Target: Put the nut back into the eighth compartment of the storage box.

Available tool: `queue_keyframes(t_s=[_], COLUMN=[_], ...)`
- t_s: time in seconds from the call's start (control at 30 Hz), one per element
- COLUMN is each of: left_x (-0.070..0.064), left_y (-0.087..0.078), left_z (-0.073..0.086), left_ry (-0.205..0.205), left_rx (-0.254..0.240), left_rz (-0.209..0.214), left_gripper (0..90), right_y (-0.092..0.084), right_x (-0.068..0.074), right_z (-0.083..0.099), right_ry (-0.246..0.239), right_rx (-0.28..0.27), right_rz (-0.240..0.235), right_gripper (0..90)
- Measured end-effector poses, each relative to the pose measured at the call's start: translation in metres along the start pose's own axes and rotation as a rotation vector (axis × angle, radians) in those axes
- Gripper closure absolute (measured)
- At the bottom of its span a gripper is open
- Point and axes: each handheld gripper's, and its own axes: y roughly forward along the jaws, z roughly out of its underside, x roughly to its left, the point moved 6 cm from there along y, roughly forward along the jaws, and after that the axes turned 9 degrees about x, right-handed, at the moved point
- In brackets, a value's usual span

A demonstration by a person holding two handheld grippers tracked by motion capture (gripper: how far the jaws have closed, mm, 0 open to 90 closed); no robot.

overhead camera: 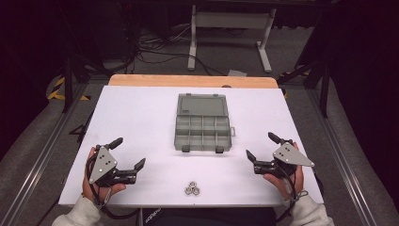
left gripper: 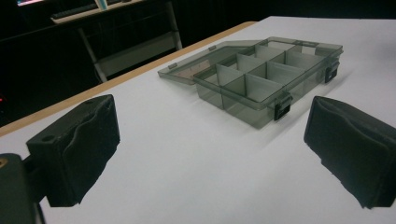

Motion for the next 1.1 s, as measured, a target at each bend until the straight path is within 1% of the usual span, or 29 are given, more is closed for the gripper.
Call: queue_keyframes(t_s=[0.03, 0.1, 0.2, 0.27, 0.33, 0.37, 0.4, 0.43, 0.47, 0.5, 0.53, 0.57, 0.63, 0.67, 0.7, 0.73, 0.77, 0.8, 0.83, 0.87, 0.93, 0.97, 1.0, 1.03, 1.07, 1.1], left_x=[0.000, 0.000, -0.002, -0.003, -0.004, -0.005, -0.005, -0.006, -0.007, -0.007, -0.008, -0.009, -0.009, -0.009, -0.009, -0.009, -0.010, -0.010, -0.011, -0.011, -0.011, -0.011, -0.011, -0.011, -0.011, -0.011], left_y=[0.001, 0.003, 0.004, 0.005, 0.006, 0.007, 0.008, 0.009, 0.009, 0.009, 0.009, 0.009, 0.010, 0.010, 0.010, 0.011, 0.012, 0.013, 0.013, 0.013, 0.013, 0.013, 0.013, 0.013, 0.013, 0.014], left_z=[0.000, 0.000, 0.002, 0.002, 0.003, 0.004, 0.005, 0.005, 0.006, 0.006, 0.006, 0.007, 0.007, 0.007, 0.007, 0.007, 0.007, 0.007, 0.007, 0.008, 0.008, 0.008, 0.009, 0.009, 0.009, 0.009], left_ry=[-0.003, 0.008, 0.011, 0.013, 0.020, 0.022, 0.025, 0.020, 0.021, 0.021, 0.027, 0.027, 0.029, 0.033, 0.033, 0.031, 0.032, 0.037, 0.031, 0.033, 0.033, 0.032, 0.038, 0.037, 0.037, 0.028], left_rx=[0.000, 0.007, 0.021, 0.023, 0.031, 0.039, 0.041, 0.045, 0.047, 0.047, 0.051, 0.054, 0.053, 0.057, 0.055, 0.059, 0.063, 0.064, 0.067, 0.066, 0.070, 0.067, 0.072, 0.074, 0.074, 0.074], left_rz=[0.010, 0.005, 0.009, 0.019, 0.024, 0.030, 0.031, 0.040, 0.041, 0.041, 0.045, 0.047, 0.047, 0.046, 0.045, 0.046, 0.047, 0.046, 0.052, 0.053, 0.054, 0.056, 0.056, 0.059, 0.059, 0.064], left_gripper=[4.0, 4.0, 4.0, 4.0, 4.0, 4.0, 4.0, 4.0, 4.0, 4.0, 4.0, 4.0, 4.0, 4.0, 4.0, 4.0, 4.0, 4.0, 4.0, 4.0, 4.0, 4.0, 4.0, 4.0, 4.0, 4.0], right_y=[0.001, 0.002, 0.004, 0.004, 0.004, 0.004, 0.004, 0.005, 0.005, 0.005, 0.006, 0.006, 0.008, 0.009, 0.011, 0.017, 0.017, 0.021, 0.026, 0.029, 0.035, 0.038, 0.038, 0.039, 0.039, 0.040], right_x=[0.000, 0.002, 0.007, 0.011, 0.016, 0.020, 0.023, 0.027, 0.032, 0.032, 0.044, 0.044, 0.058, 0.063, 0.069, 0.081, 0.081, 0.088, 0.097, 0.106, 0.120, 0.128, 0.136, 0.146, 0.146, 0.153], right_z=[0.001, 0.002, 0.003, 0.001, -0.003, -0.005, -0.008, -0.011, -0.015, -0.015, -0.025, -0.025, -0.035, -0.038, -0.042, -0.047, -0.047, -0.049, -0.050, -0.049, -0.047, -0.046, -0.043, -0.041, -0.041, -0.039], right_ry=[-0.007, -0.008, -0.032, -0.040, -0.063, -0.079, -0.089, -0.096, -0.106, -0.106, -0.127, -0.127, -0.174, -0.181, -0.193, -0.225, -0.225, -0.241, -0.267, -0.284, -0.316, -0.350, -0.370, -0.401, -0.401, -0.435], right_rx=[0.009, 0.013, 0.042, 0.062, 0.078, 0.105, 0.136, 0.161, 0.195, 0.195, 0.244, 0.244, 0.292, 0.305, 0.337, 0.395, 0.395, 0.438, 0.485, 0.519, 0.577, 0.601, 0.635, 0.674, 0.674, 0.697], right_rz=[-0.002, -0.009, -0.035, -0.066, -0.084, -0.108, -0.120, -0.144, -0.185, -0.185, -0.250, -0.250, -0.282, -0.303, -0.321, -0.349, -0.349, -0.372, -0.389, -0.408, -0.462, -0.487, -0.513, -0.550, -0.550, -0.591], right_gripper=[6.2, 6.6, 7.4, 7.4, 8.2, 8.6, 9.1, 8.8, 8.8, 8.8, 8.2, 8.2, 8.0, 8.3, 8.9, 9.9, 9.9, 11.1, 11.4, 11.7, 14.2, 16.7, 19.6, 22.9, 22.9, 25.1])
